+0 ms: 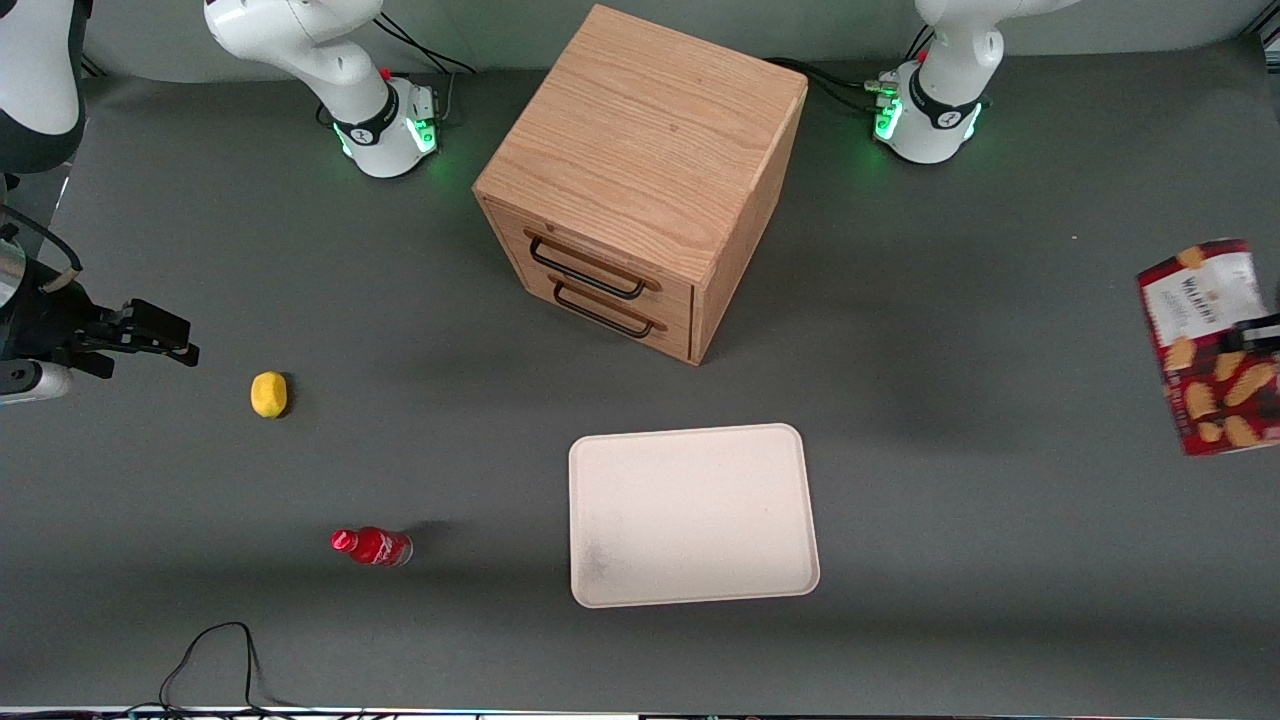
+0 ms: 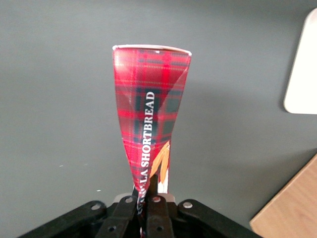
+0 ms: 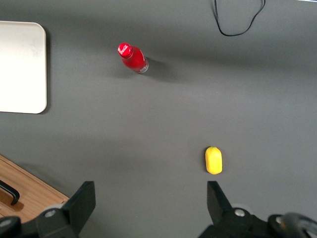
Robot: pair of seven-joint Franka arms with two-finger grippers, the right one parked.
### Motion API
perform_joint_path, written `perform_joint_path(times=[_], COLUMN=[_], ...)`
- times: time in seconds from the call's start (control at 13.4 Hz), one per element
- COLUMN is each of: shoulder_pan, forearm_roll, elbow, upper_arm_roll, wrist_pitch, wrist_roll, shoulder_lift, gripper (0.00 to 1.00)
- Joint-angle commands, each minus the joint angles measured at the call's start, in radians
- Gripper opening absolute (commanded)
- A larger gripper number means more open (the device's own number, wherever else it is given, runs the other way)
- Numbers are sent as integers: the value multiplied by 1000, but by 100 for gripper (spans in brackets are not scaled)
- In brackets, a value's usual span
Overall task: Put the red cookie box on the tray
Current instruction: 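Lift the red cookie box off the table with the left gripper, then carry the box over the white tray and lower it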
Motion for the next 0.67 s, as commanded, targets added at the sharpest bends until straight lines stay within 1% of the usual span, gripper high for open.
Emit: perform_joint_path(times=[0.0,0.15,0.22,0.45,0.6], shoulder_pan=[-118,-179,-192,-192,-207], forearm_roll=[-3,-5,-9,-11,-11], elbow=[141,187,187,189,190], upper_arm_roll=[15,0,-20,-118,-151], wrist_pitch=[-21,-2,24,84,116], wrist_roll=[-116,-179,-203,-335,-390], shoulder_lift=[111,168,178,229,266], gripper=[0,0,0,0,0])
